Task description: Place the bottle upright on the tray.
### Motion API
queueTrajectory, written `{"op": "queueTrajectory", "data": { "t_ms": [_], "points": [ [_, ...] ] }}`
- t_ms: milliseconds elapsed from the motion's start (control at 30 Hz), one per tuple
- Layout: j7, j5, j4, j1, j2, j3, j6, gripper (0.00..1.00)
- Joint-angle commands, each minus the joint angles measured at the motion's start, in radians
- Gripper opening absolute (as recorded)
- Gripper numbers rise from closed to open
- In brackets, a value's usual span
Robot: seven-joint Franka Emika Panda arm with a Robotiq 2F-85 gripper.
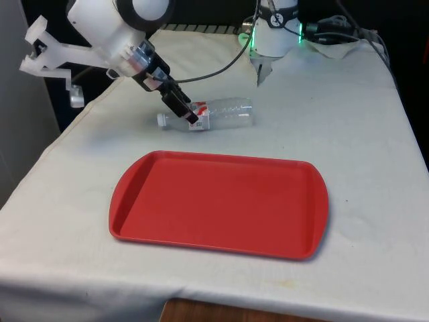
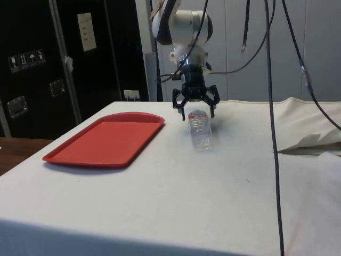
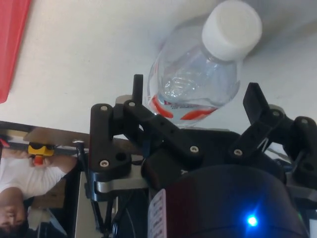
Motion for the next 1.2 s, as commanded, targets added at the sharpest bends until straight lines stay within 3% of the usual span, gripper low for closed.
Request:
{"op": "queueTrajectory", "data": {
  "t_ms": [0,167,200,233,333,467,500,533,667,733,767,800,1000,1033,1067,1167],
  "points": [
    [0.0,0.006,0.014,-0.011,0.011,0.006,-0.022,1.0],
    [-0.001,0.024,0.038,-0.015,0.037,0.001,-0.062,1.0],
    [0.0,0.02,0.03,-0.005,0.032,-0.005,-0.049,1.0],
    [-0.001,0.027,0.041,-0.016,0.041,0.001,-0.068,1.0],
    [-0.001,0.039,0.056,-0.02,0.058,-0.001,-0.092,1.0],
    [-0.003,0.051,0.069,-0.022,0.075,-0.007,-0.12,1.0],
    [-0.002,0.05,0.061,-0.012,0.071,-0.014,-0.108,1.0],
    [-0.003,0.053,0.072,-0.023,0.079,-0.008,-0.126,1.0],
    [-0.002,0.062,0.085,-0.027,0.095,-0.012,-0.159,1.0],
    [-0.002,0.065,0.088,-0.029,0.1,-0.013,-0.169,1.0],
    [-0.003,0.061,0.079,-0.019,0.093,-0.019,-0.153,1.0],
    [-0.002,0.068,0.092,-0.031,0.105,-0.013,-0.179,1.0],
    [-0.002,0.078,0.106,-0.033,0.119,-0.02,-0.206,1.0],
    [-0.003,0.077,0.095,-0.023,0.114,-0.026,-0.191,1.0],
    [-0.003,0.08,0.109,-0.033,0.121,-0.022,-0.209,1.0],
    [-0.005,0.085,0.115,-0.032,0.128,-0.026,-0.213,1.0]
  ]
}}
